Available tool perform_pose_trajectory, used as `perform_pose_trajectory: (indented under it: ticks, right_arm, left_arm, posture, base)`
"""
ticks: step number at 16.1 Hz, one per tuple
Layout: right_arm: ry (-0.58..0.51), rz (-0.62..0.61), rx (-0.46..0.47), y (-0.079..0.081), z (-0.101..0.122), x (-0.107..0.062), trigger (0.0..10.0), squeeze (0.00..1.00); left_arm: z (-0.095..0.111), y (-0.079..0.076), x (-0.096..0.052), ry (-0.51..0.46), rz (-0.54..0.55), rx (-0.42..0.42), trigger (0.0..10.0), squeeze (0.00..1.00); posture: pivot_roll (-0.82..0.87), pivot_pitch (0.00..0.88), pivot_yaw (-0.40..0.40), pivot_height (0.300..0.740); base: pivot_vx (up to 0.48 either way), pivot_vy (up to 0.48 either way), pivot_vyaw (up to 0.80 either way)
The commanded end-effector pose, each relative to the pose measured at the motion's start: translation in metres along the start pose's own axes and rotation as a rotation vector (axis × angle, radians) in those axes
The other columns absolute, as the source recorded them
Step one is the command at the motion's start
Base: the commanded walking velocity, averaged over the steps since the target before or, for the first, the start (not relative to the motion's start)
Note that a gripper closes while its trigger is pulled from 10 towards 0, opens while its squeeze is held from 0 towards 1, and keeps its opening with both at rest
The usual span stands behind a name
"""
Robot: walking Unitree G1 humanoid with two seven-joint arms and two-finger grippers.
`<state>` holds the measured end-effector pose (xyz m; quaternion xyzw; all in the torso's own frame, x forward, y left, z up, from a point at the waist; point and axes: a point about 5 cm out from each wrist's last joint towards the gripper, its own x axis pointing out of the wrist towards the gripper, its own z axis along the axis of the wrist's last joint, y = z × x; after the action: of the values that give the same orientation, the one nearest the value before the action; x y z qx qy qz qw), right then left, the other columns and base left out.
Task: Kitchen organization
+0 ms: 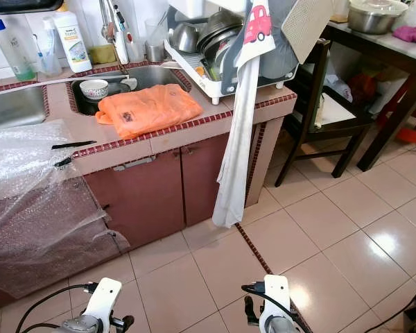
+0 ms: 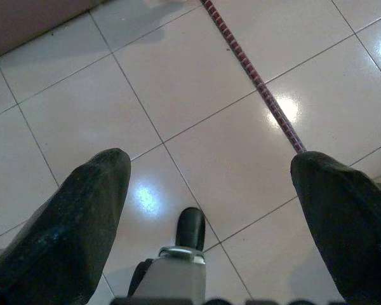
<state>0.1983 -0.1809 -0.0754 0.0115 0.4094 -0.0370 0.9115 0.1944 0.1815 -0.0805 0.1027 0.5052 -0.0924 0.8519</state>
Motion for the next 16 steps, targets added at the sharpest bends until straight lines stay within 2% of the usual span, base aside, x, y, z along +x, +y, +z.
perform_pose_trajectory:
  ticks: [1, 3, 7, 16]
  right_arm:
    - [0.011, -0.017, 0.023, -0.0028, -0.0027, -0.0006, 10.0, 0.0]
    - [0.021, -0.02, 0.02, -0.0039, -0.0058, -0.0014, 10.0, 0.0]
    - [0.035, -0.025, 0.015, -0.0044, -0.009, -0.0021, 10.0, 0.0]
    - [0.04, -0.031, 0.001, -0.0049, -0.011, -0.0027, 10.0, 0.0]
  left_arm:
    - [0.0003, -0.0012, 0.0002, 0.006, -0.007, 0.016, 10.0, 0.0]
    - [-0.0001, -0.0008, 0.0001, 0.006, -0.006, 0.011, 10.0, 0.0]
    - [-0.0013, -0.0007, 0.0, 0.009, -0.006, 0.019, 10.0, 0.0]
    - [-0.0041, -0.0004, -0.0002, 0.014, -0.004, 0.014, 10.0, 0.0]
  posture:
    - [-0.01, 0.0, 0.024, 0.74]
    - [-0.01, 0.0, 0.025, 0.74]
    - [-0.01, 0.0, 0.027, 0.74]
    - [-0.01, 0.0, 0.026, 0.74]
  base:
    - [0.0, 0.0, 0.0]
    - [0.0, 0.0, 0.0]
    - [0.0, 0.0, -0.74]
    - [0.0, 0.0, 0.0]
